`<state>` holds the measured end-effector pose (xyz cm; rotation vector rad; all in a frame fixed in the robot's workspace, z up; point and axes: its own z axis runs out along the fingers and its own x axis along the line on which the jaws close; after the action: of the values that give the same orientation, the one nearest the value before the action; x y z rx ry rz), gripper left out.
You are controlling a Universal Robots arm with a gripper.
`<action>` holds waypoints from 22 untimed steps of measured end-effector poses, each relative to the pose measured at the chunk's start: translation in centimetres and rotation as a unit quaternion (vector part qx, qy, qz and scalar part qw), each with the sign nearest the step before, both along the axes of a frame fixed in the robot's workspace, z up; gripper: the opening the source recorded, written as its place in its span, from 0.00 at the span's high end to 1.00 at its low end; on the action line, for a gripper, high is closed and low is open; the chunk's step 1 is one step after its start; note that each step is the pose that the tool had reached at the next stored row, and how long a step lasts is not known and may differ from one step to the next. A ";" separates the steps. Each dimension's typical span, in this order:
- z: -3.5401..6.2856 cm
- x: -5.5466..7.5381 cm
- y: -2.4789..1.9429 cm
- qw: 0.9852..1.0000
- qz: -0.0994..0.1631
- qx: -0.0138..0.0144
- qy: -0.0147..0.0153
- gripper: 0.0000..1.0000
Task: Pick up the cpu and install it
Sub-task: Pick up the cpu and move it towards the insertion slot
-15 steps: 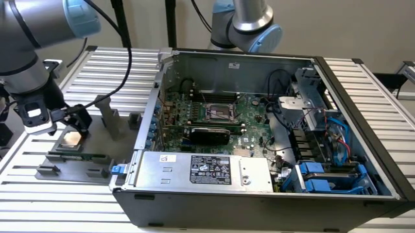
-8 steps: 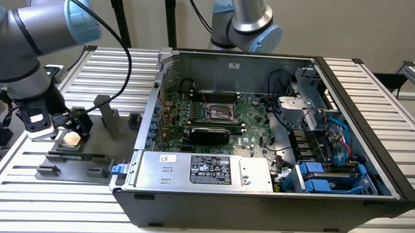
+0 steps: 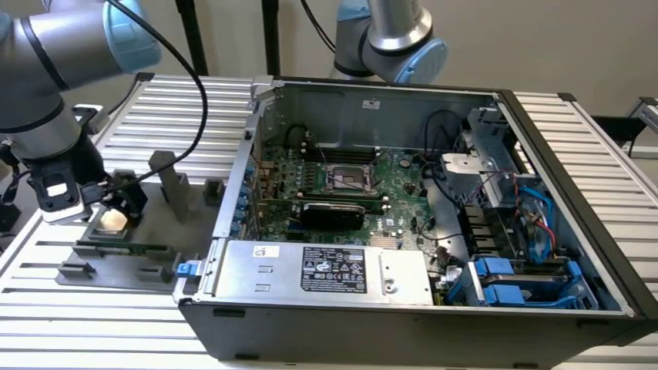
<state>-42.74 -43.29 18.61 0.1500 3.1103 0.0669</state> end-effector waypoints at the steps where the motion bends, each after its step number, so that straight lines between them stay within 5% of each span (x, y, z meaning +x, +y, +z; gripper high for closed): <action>1: -0.01 0.0 0.00 1.000 0.000 0.000 0.000 0.11; 10: -0.07 0.0 0.00 1.000 0.000 0.000 0.000 0.36; 22: -0.17 0.0 0.00 1.000 0.000 0.000 0.000 0.36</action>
<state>-42.74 -43.29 18.45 0.1515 3.1101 0.0668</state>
